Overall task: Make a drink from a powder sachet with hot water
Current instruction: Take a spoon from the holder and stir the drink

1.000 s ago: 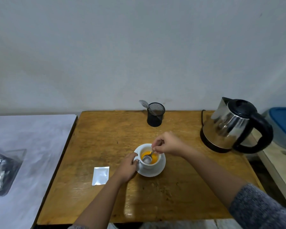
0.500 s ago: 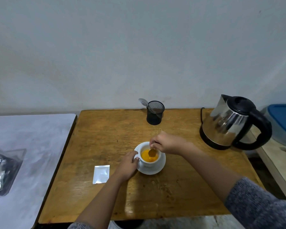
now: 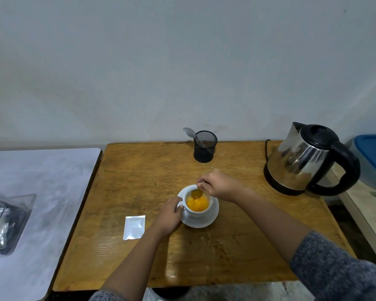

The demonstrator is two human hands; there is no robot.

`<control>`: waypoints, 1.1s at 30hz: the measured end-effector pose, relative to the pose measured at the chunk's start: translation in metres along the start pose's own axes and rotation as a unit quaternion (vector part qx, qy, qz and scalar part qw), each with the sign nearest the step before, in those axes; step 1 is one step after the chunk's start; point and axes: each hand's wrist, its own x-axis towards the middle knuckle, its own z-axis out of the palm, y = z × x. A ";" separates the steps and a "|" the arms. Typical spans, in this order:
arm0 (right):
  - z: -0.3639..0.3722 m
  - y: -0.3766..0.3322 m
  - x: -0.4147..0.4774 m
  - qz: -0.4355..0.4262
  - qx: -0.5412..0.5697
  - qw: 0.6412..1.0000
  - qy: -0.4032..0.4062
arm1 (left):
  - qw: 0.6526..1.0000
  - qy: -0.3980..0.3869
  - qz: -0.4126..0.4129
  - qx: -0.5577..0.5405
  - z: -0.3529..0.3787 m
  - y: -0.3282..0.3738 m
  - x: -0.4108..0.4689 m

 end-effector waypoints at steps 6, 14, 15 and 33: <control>-0.007 0.000 -0.006 -0.016 -0.005 0.998 -0.062 | 1.000 -0.004 0.002 0.005 0.000 -0.002 0.002; 0.006 -0.009 0.001 -0.006 0.013 1.000 -0.009 | 1.000 -0.005 0.005 0.010 0.000 -0.002 0.001; 0.006 -0.008 0.002 -0.002 0.006 1.000 0.003 | 1.000 -0.006 0.005 0.009 0.000 -0.002 0.002; 0.012 -0.007 0.000 -0.010 0.003 1.000 0.002 | 1.000 -0.003 0.005 0.021 0.001 -0.002 0.002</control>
